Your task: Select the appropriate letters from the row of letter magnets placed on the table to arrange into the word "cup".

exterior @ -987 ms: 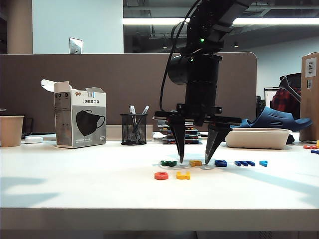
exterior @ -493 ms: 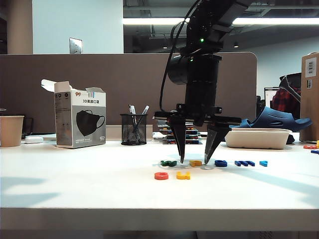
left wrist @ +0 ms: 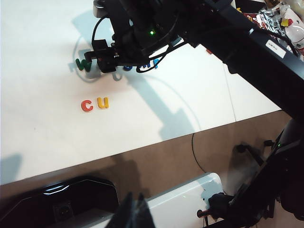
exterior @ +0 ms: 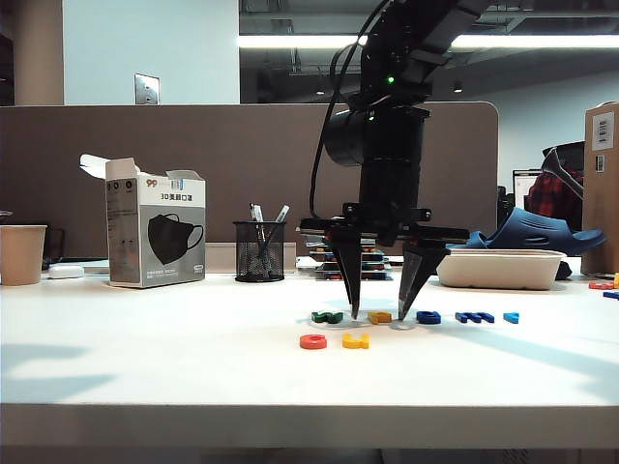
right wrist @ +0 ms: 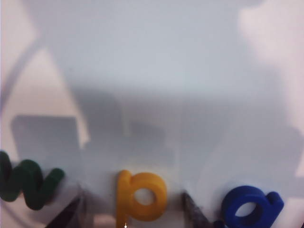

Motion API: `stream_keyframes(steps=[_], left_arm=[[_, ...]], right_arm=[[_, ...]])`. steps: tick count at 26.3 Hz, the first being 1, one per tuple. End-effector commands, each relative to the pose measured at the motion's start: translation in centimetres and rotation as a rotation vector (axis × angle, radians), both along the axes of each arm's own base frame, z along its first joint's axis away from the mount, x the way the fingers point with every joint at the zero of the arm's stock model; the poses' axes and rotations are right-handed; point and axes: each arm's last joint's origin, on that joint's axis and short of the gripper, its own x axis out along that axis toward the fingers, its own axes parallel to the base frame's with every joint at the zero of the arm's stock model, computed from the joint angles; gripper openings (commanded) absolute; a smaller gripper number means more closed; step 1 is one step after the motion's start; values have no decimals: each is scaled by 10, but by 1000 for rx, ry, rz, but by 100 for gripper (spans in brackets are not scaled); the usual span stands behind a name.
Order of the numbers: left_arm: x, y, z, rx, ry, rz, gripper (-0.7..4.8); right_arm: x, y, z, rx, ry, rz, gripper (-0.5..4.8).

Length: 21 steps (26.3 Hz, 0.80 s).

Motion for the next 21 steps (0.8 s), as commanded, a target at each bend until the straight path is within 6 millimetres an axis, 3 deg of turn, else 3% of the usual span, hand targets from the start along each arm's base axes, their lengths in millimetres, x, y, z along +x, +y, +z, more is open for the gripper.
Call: stream_keyframes(steps=[1, 3, 6, 21], left_arm=[[-1, 0, 1, -5, -10, -5, -5], [-1, 0, 1, -5, -10, -5, -5], [-1, 0, 1, -5, -10, -5, -5], [-1, 0, 1, -5, -10, -5, -5]], right_arm=[[-1, 1, -8, -8, 27, 4, 260], [-1, 2, -8, -7, 26, 6, 259], [-1, 3, -8, -6, 24, 9, 200], [0, 4, -8, 3, 7, 10, 192]])
